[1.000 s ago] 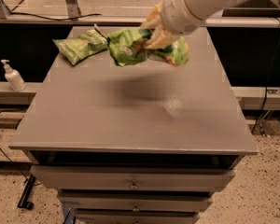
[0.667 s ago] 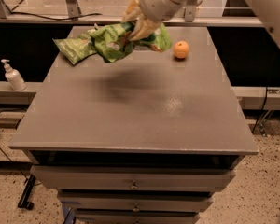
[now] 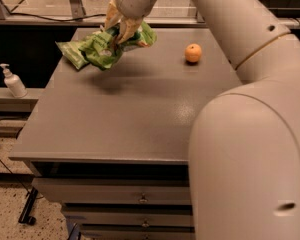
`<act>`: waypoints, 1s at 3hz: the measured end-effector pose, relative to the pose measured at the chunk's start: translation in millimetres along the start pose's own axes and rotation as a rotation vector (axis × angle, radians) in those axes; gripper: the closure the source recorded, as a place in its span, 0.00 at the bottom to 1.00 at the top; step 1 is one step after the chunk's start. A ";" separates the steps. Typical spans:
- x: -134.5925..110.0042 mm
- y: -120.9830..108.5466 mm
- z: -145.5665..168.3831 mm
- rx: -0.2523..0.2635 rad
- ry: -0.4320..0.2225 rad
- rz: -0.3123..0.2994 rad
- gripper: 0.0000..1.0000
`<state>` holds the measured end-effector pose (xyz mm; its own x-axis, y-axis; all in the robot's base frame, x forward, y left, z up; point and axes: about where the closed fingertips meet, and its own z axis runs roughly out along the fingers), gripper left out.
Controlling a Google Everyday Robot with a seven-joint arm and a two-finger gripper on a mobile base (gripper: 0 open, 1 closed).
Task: Move green rice chip bag near green jalapeno chip bag
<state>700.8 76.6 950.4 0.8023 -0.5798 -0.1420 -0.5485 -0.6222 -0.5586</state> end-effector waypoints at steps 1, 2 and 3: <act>16.7 -10.1 18.7 0.003 0.045 -0.018 1.00; 33.0 -17.5 39.5 0.070 0.083 0.028 1.00; 43.7 -14.6 58.8 0.086 0.090 0.068 1.00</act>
Offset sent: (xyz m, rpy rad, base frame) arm 0.0668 0.0133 -0.0476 0.0878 -0.1320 -0.1921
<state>757.6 91.3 904.3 0.7376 -0.6662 -0.1102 -0.5754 -0.5348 -0.6188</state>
